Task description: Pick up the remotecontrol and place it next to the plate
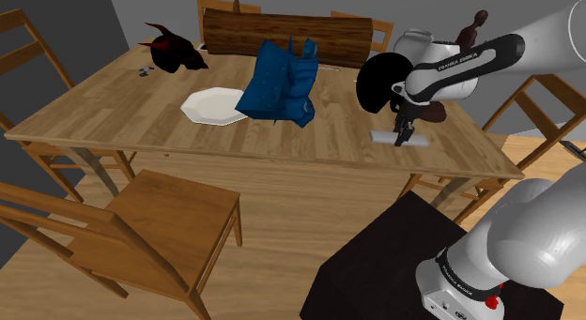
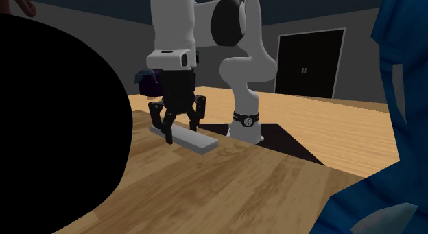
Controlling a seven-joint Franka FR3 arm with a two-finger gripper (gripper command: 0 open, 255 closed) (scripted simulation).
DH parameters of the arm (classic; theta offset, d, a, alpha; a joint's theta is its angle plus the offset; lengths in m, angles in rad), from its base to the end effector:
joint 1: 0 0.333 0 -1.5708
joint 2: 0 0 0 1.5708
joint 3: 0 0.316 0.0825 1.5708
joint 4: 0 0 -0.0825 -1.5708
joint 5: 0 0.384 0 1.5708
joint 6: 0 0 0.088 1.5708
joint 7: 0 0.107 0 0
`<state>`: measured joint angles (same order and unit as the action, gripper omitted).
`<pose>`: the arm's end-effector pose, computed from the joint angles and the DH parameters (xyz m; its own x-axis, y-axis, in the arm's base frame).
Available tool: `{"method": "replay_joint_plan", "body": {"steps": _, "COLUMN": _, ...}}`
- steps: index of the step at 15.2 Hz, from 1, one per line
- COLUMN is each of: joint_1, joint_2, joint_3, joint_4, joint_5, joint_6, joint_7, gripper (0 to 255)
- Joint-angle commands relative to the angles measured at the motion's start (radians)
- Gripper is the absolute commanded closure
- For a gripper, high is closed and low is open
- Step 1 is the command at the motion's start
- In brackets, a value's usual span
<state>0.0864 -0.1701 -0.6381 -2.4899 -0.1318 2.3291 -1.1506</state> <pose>0.3875 -0.2378 0.3360 0.7657 0.6432 -0.0010 0.6431 -0.7656 -0.0200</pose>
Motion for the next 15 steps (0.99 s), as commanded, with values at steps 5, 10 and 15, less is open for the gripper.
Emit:
{"method": "replay_joint_plan", "body": {"steps": 5, "joint_1": -0.009, "joint_2": -0.064, "joint_3": 0.020, "joint_4": 0.037, "joint_5": -0.032, "joint_6": -0.094, "joint_7": 0.028, "gripper": 255}}
{"method": "replay_joint_plan", "body": {"steps": 10, "joint_1": -0.015, "joint_2": -0.108, "joint_3": 0.036, "joint_4": 0.073, "joint_5": -0.049, "joint_6": -0.170, "joint_7": 0.044, "gripper": 255}}
{"method": "replay_joint_plan", "body": {"steps": 15, "joint_1": -0.006, "joint_2": -0.132, "joint_3": 0.065, "joint_4": 0.103, "joint_5": -0.049, "joint_6": -0.225, "joint_7": 0.075, "gripper": 255}}
